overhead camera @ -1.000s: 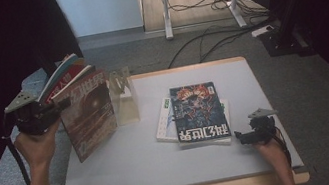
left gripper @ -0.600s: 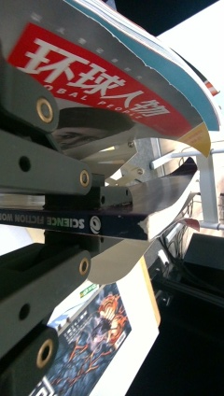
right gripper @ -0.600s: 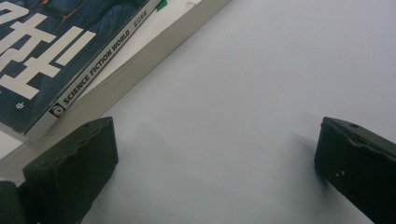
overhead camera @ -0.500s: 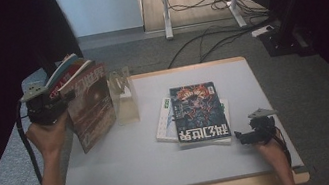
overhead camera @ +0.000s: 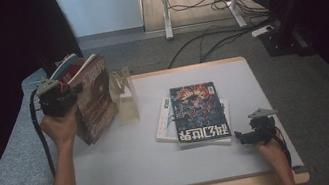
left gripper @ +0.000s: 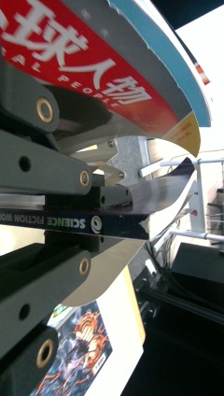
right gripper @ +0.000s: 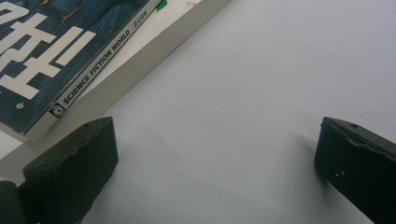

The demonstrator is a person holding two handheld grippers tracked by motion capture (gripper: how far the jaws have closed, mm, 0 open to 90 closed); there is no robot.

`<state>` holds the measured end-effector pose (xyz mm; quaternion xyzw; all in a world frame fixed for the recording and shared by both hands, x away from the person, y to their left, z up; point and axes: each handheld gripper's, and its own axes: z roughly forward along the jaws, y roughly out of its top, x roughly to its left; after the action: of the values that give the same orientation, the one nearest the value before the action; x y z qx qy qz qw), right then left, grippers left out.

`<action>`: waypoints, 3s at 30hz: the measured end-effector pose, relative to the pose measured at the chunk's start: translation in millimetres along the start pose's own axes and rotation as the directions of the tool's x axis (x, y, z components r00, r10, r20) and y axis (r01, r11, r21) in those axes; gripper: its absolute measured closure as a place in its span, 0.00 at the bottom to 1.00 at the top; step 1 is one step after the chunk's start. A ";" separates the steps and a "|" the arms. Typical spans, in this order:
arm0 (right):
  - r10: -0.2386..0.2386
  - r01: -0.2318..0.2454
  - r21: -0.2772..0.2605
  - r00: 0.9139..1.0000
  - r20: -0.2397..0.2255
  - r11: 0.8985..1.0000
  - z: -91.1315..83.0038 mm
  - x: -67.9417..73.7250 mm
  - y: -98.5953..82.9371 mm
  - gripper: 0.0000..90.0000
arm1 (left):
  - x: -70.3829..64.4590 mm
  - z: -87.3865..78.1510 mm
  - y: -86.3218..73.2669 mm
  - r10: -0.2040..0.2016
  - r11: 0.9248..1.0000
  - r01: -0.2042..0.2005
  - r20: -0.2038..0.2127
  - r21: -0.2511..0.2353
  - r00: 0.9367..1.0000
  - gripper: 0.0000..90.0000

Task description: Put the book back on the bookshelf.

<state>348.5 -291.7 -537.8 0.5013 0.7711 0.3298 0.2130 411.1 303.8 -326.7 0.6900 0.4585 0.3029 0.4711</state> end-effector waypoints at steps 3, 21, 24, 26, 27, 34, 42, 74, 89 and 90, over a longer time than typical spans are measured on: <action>0.000 0.000 0.000 1.000 0.000 1.000 0.0 0.0 0.0 0.00 | -1.6 3.8 -4.4 0.001 1.000 -0.001 -0.008 -0.030 1.000 0.94; -0.002 0.002 0.001 1.000 0.000 1.000 0.0 0.0 0.0 0.00 | 4.3 -17.6 -18.0 0.014 0.995 -0.019 0.055 0.096 0.998 0.93; -0.002 0.002 0.001 1.000 0.000 1.000 0.0 0.0 0.0 0.00 | 6.3 -19.5 -17.4 0.010 0.991 -0.017 0.059 0.131 0.998 0.92; -0.002 0.002 0.001 1.000 0.000 1.000 0.0 0.0 0.0 0.00 | 7.7 -19.9 -16.7 0.007 0.989 -0.016 0.063 0.148 0.998 0.92; -0.001 0.001 0.001 1.000 0.000 1.000 0.0 0.0 0.0 0.00 | 8.4 -20.0 -16.0 0.007 0.987 -0.017 0.063 0.158 0.998 0.92; 0.000 0.000 0.001 1.000 0.000 1.000 0.0 0.1 0.0 0.00 | 7.9 -17.2 -9.8 0.009 0.979 -0.022 0.066 0.203 0.998 0.90; 0.001 -0.001 0.001 1.000 0.000 1.000 0.0 0.1 0.0 0.00 | 2.7 -15.3 -5.8 -0.003 0.987 -0.002 0.030 0.163 1.000 0.94; -0.001 0.001 0.000 1.000 0.000 1.000 0.1 -0.1 0.0 0.00 | 4.0 16.4 -18.6 -0.027 0.999 0.031 -0.105 0.043 0.994 0.92; 0.000 0.000 0.000 1.000 0.000 1.000 0.1 0.0 -0.1 0.00 | 1.4 9.4 -23.4 -0.002 0.999 0.007 -0.109 0.046 0.994 0.78; -0.001 0.001 0.000 1.000 0.000 1.000 0.1 0.0 -0.1 0.00 | 1.6 8.0 -23.8 -0.004 0.999 0.009 -0.104 0.044 0.995 0.77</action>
<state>348.6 -291.7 -537.9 0.5010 0.7713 0.3298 0.2130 410.3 305.5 -351.8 0.6821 0.4913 0.3264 0.4323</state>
